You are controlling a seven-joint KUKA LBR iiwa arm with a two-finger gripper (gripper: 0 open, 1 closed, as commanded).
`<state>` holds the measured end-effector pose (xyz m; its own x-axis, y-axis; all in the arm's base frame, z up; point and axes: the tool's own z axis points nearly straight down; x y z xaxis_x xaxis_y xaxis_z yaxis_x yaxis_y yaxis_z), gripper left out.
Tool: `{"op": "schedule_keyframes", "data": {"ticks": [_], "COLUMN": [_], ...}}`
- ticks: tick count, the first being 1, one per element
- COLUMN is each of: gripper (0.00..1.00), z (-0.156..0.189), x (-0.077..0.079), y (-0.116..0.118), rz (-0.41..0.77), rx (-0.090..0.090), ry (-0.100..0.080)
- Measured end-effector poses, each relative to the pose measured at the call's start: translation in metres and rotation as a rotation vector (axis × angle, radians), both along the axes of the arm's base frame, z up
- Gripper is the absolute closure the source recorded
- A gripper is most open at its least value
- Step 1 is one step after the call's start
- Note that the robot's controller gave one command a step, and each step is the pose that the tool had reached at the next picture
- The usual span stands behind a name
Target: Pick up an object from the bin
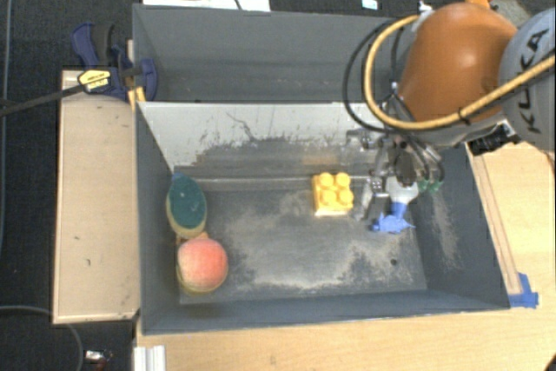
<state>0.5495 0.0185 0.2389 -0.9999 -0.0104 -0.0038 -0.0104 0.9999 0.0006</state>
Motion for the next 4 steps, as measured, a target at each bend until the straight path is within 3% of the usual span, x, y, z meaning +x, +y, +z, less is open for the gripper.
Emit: {"op": "schedule_keyframes", "data": {"ticks": [1,2,3,4], "gripper": [0.00,0.00,0.00,0.00], "z": [-0.086,-0.121,-0.094,-0.170], "x": [0.023,0.025,0.034,0.043], "y": [-0.016,-0.016,-0.019,-0.029], "rz": [0.013,-0.070,-0.179,-0.106], "rx": [-0.001,0.001,0.002,0.002], "ry": [-0.005,-0.001,-0.007,-0.008]}}
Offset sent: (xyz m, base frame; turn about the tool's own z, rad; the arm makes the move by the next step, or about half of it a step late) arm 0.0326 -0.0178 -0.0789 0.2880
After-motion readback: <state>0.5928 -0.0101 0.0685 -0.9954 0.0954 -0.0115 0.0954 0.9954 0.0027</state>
